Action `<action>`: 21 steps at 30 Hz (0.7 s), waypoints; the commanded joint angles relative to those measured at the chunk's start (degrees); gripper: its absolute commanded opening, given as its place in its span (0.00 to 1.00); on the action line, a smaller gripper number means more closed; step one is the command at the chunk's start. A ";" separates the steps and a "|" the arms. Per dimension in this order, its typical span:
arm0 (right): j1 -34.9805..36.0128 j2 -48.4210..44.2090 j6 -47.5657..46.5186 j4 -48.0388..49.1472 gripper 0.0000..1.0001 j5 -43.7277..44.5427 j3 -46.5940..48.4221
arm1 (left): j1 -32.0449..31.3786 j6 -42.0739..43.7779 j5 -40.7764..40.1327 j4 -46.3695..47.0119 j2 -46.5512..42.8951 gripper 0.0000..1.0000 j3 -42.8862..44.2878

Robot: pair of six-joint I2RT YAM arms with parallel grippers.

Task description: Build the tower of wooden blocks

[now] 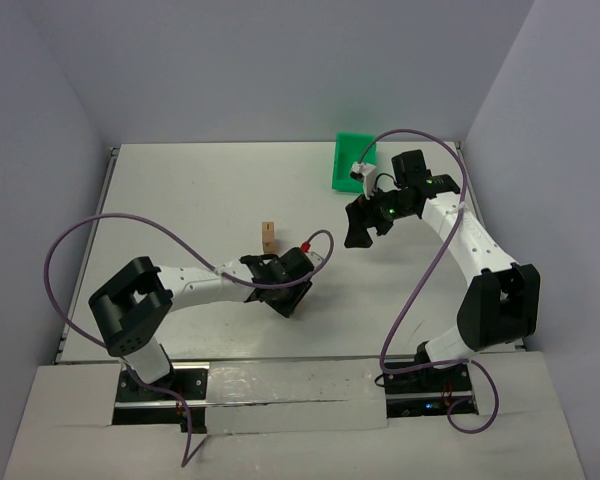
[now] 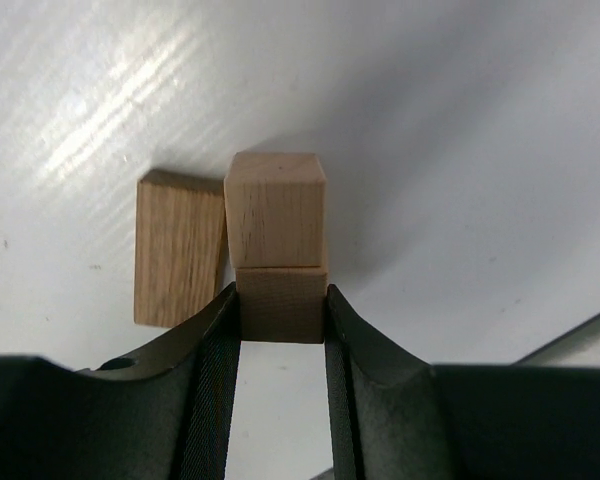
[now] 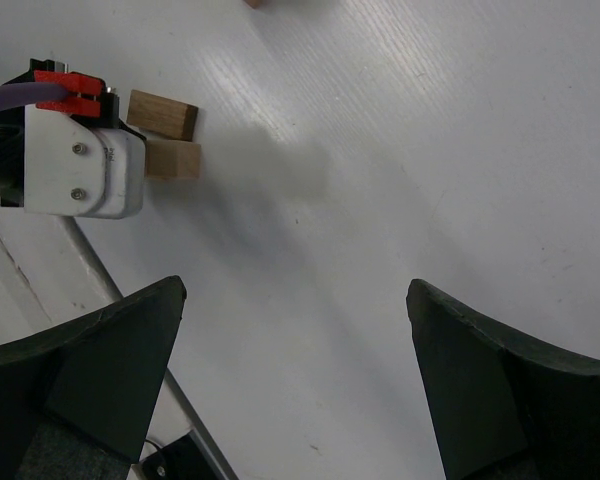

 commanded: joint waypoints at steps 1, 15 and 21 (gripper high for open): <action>-0.53 -1.32 -1.04 0.20 1.00 -1.34 0.86 | 0.83 2.15 -2.28 2.82 3.21 0.00 3.51; -0.61 -0.47 -1.80 0.04 1.00 -1.96 0.51 | 4.65 4.49 -0.51 3.53 8.22 0.08 8.94; -0.65 -0.37 -2.04 0.07 1.00 -2.12 0.28 | 4.82 5.54 -0.12 3.27 8.78 0.15 9.36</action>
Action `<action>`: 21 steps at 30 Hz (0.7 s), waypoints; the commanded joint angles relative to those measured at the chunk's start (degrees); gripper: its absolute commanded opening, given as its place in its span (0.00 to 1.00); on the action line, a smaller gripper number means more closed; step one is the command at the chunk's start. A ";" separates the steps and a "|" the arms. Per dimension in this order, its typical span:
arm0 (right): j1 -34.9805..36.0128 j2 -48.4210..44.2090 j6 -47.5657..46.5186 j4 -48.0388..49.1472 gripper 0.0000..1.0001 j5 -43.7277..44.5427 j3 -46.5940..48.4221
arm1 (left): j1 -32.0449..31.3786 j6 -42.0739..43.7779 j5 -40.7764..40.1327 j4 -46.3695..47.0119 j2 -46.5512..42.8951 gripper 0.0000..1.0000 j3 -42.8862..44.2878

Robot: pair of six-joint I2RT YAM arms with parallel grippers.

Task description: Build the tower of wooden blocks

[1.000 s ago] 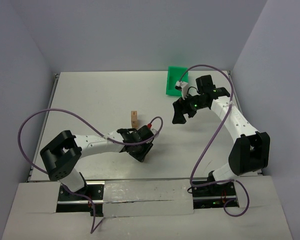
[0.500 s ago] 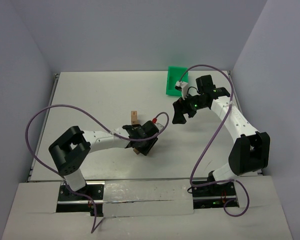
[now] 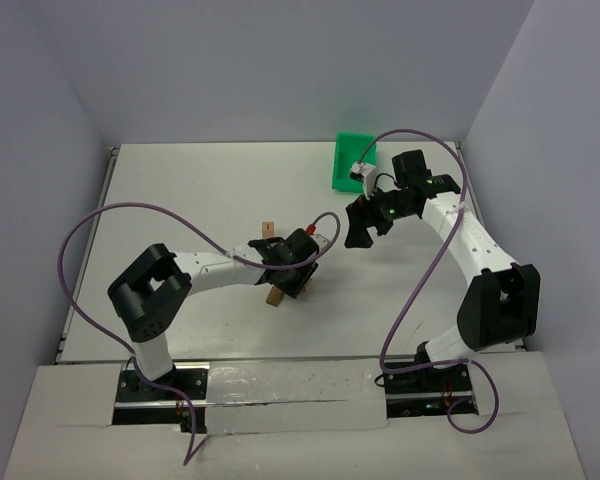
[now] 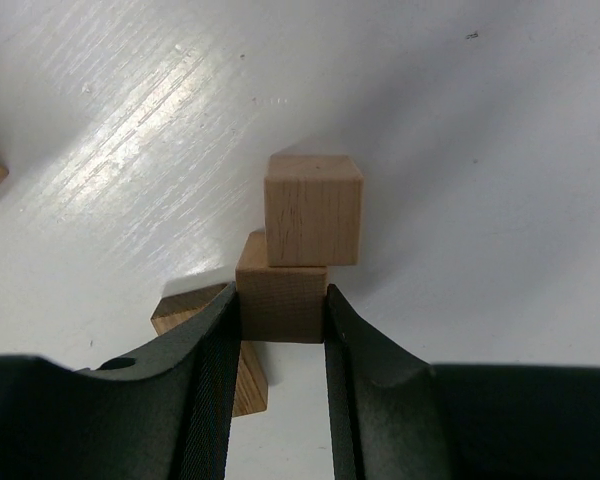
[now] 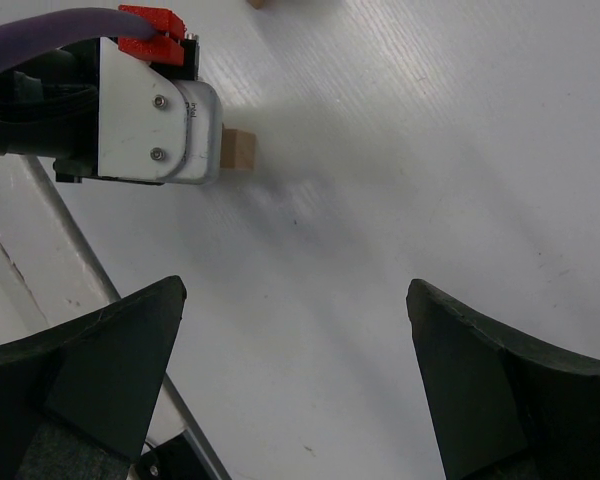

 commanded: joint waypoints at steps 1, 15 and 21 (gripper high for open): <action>-0.50 -0.37 -0.80 0.06 1.00 -1.58 0.25 | 0.18 1.36 1.01 0.99 0.95 0.15 1.18; -0.50 -0.37 -0.73 0.04 1.00 -2.02 0.31 | -0.53 0.32 1.63 -0.01 1.81 0.19 2.15; -0.57 -0.19 -0.89 -0.03 1.00 -2.29 0.25 | -0.70 0.39 1.55 -0.63 2.47 0.21 2.61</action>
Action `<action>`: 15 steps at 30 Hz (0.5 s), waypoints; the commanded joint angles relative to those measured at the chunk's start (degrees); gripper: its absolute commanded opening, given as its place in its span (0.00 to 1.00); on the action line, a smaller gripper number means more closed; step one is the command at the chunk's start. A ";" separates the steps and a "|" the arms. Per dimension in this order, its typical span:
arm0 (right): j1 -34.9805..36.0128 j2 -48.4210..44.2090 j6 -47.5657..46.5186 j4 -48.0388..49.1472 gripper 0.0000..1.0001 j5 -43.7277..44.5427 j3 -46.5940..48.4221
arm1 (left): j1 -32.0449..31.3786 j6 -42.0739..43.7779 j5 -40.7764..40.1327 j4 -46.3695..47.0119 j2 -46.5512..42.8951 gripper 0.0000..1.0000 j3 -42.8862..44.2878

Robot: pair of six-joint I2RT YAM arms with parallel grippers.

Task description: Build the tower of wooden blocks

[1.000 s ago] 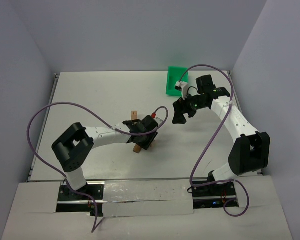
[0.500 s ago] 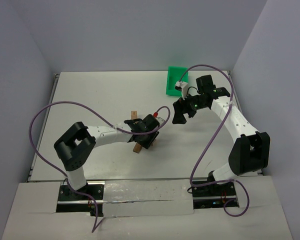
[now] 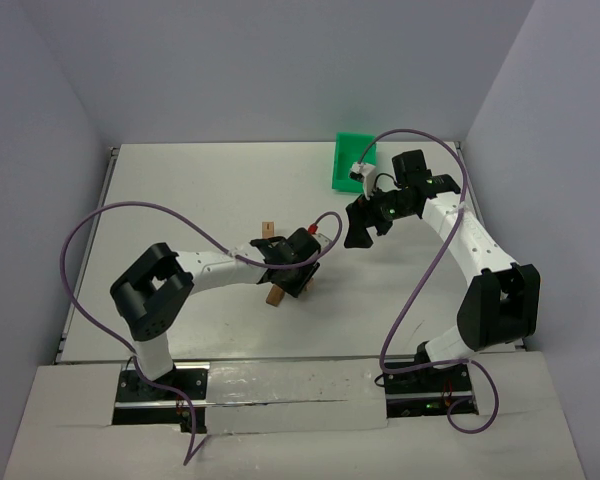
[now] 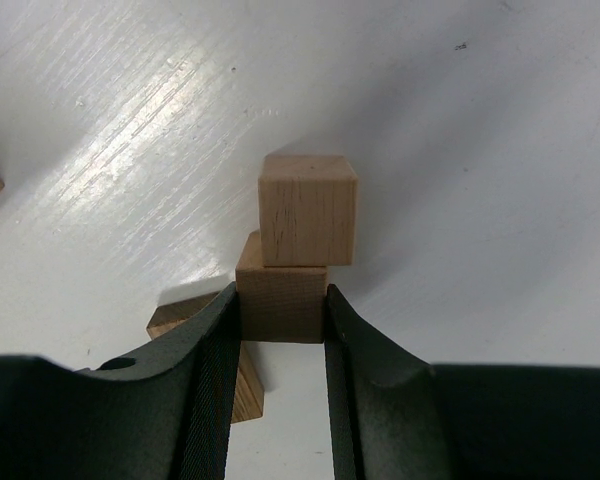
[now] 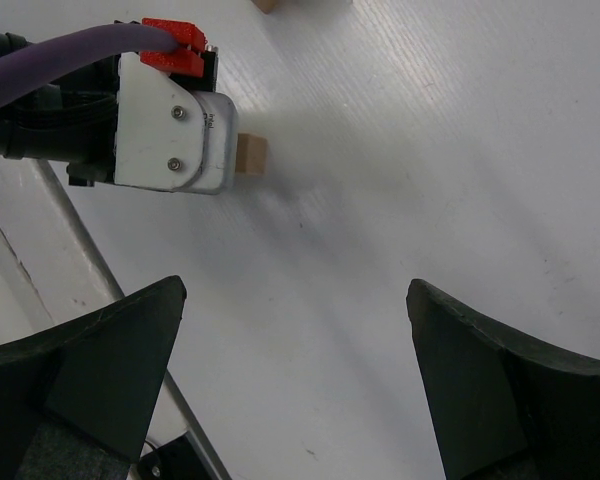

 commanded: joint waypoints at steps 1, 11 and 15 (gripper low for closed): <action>-0.48 -0.21 -0.73 -0.01 1.00 -1.26 0.25 | -0.56 -0.20 0.97 -0.61 1.71 0.21 1.75; -0.48 -0.30 -0.82 -0.10 1.00 -1.35 0.07 | -1.44 0.07 0.18 -1.06 2.42 0.24 1.92; -0.56 -0.29 -0.90 -0.02 1.00 -1.44 0.08 | -1.72 -0.10 0.01 -1.23 2.67 0.28 1.92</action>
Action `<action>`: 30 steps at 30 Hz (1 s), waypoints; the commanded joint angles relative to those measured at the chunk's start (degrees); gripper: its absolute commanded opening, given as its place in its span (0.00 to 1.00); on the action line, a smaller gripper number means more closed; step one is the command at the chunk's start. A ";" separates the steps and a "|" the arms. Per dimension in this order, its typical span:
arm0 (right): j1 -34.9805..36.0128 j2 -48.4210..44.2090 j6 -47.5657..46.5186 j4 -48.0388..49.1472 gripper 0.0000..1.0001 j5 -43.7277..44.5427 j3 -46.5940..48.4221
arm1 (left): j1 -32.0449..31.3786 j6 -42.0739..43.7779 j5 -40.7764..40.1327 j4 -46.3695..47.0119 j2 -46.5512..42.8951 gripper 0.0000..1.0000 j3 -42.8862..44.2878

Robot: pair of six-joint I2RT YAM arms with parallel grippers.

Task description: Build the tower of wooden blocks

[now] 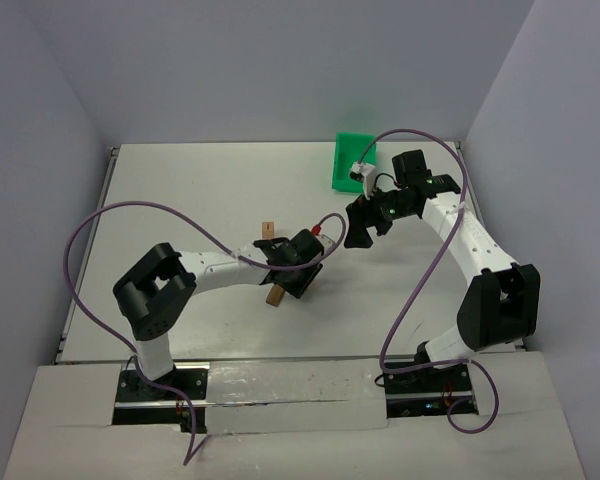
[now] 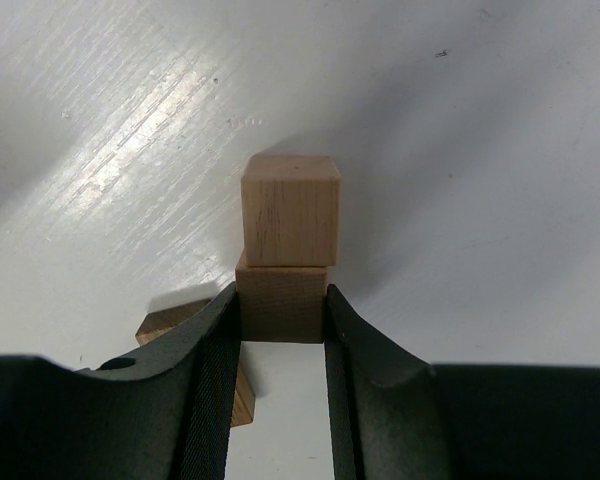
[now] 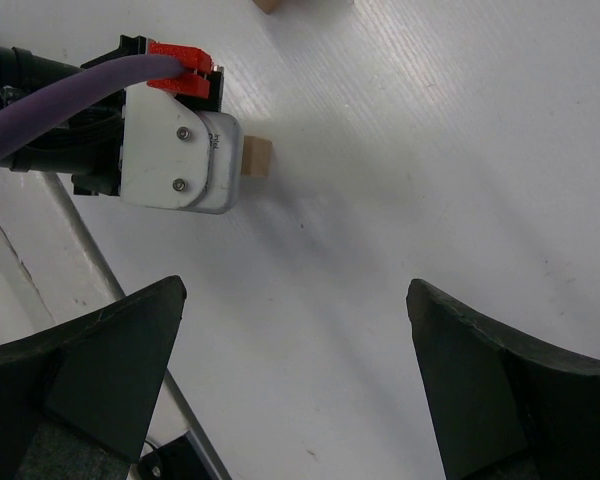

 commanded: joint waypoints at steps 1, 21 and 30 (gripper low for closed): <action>-0.50 -0.26 -0.82 -0.01 1.00 -1.29 0.12 | -0.90 -0.04 0.52 -1.11 1.83 0.30 0.93; -0.46 -0.22 -0.81 -0.13 1.00 -1.59 0.30 | -0.98 0.08 0.31 -1.58 1.33 0.97 0.50; -0.46 -0.53 -0.69 -0.54 1.00 -2.31 1.48 | -1.44 4.65 5.35 -0.84 -10.11 0.99 -2.43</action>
